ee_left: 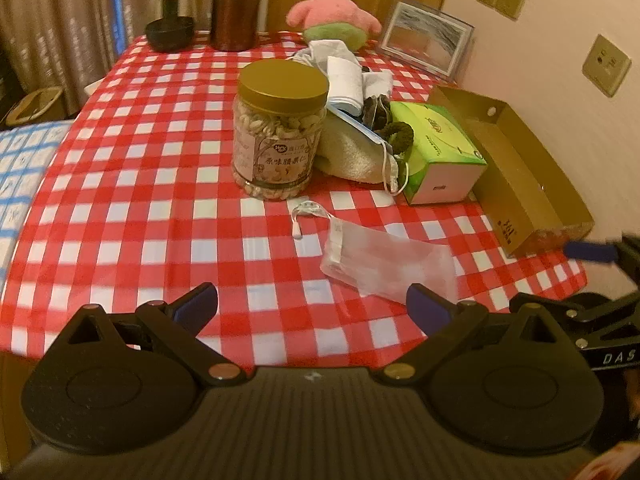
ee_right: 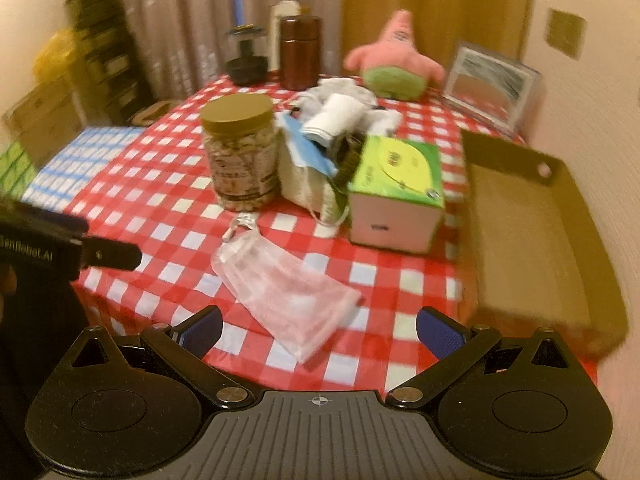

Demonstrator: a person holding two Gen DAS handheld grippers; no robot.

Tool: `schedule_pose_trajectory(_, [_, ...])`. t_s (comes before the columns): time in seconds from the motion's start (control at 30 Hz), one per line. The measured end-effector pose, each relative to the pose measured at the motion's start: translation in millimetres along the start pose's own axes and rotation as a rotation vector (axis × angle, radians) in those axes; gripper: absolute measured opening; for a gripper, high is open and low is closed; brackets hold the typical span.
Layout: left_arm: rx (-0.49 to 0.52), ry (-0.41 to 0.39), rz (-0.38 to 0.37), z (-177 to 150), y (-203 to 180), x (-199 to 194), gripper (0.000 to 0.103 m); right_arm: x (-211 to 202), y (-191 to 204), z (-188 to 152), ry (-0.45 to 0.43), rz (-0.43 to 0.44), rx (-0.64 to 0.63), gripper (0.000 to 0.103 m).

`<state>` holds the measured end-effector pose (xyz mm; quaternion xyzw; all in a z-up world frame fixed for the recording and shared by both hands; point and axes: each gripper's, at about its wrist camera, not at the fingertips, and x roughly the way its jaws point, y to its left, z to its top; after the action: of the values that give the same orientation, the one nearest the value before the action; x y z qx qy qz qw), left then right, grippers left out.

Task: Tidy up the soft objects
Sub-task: 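Reach the right gripper to the clear mesh bag and grasp it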

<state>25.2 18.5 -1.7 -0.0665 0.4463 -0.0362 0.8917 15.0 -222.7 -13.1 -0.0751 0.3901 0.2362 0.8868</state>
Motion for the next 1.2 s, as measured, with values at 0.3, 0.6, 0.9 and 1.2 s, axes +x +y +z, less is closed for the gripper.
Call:
schedule_pose_trajectory(0.3, [0.102,0.001,-0.004,23,19,26,0.1,60,16,13,0.095,0.123,-0.29,0.102])
schedule_pose_trajectory(0.6, [0.156,0.004,-0.035,43,26,54,0.1,132,27,16,0.215,0.192,-0.468,0.102])
schedule_pose_trajectory(0.9, [0.151,0.058,-0.042,51,32,80,0.1,170,16,21,0.267,0.256,-0.458,0.089])
schedule_pose_trajectory(1.2, [0.137,0.077,-0.067,49,30,86,0.1,169,8,27,0.246,0.258,-0.391,0.049])
